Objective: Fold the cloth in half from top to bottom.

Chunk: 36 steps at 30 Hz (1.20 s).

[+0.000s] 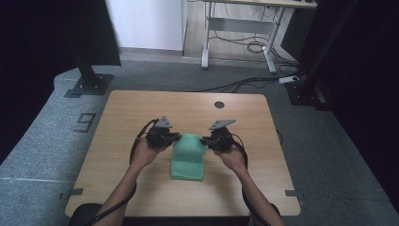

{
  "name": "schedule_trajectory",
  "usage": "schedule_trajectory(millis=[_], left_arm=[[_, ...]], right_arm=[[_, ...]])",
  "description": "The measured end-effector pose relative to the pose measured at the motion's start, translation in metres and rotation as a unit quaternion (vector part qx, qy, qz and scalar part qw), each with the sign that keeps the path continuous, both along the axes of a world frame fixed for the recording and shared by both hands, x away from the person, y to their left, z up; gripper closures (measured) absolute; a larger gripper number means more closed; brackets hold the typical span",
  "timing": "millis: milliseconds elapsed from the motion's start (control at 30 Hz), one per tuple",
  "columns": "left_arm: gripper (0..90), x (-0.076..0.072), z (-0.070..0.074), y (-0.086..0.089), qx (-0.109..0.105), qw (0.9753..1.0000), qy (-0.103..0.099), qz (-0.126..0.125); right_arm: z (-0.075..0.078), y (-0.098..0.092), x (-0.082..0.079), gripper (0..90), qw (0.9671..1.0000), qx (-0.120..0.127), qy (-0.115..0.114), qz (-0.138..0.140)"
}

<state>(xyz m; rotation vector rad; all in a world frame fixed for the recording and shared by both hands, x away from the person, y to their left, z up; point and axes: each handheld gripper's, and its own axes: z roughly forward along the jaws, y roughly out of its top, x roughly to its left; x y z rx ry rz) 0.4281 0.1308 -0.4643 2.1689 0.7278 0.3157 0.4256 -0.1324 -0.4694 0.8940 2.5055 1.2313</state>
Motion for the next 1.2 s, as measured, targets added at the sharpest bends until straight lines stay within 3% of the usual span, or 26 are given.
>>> schedule_trajectory(millis=[100, 400, 567, 833, 1000, 1200], left_arm=[[83.1, -0.004, -0.005, 0.002, 0.01, 0.9999, -0.009, -0.004], [81.4, -0.023, -0.031, 0.005, 0.017, 0.9996, 0.008, -0.02], [80.5, -0.033, -0.035, 0.008, 0.018, 0.9994, 0.016, -0.026], [76.2, -0.058, -0.038, 0.01, 0.015, 0.9986, 0.032, -0.038], [68.7, -0.074, -0.042, 0.014, 0.011, 0.9983, 0.041, -0.041], [50.1, -0.09, -0.039, 0.029, -0.003, 0.9986, 0.044, -0.029]], right_arm=[[-0.005, -0.002, -0.004, 83.6, 1.0, 0.007, 0.0, 0.001], [-0.031, -0.003, -0.019, 83.8, 0.9996, 0.015, 0.024, 0.008], [-0.041, -0.003, -0.027, 83.7, 0.999, 0.02, 0.036, 0.017], [-0.045, -0.004, -0.043, 80.4, 0.9981, 0.028, 0.046, 0.031], [-0.047, -0.005, -0.054, 74.1, 0.9973, 0.027, 0.054, 0.04], [-0.047, -0.012, -0.067, 57.6, 0.9977, 0.012, 0.053, 0.04]])
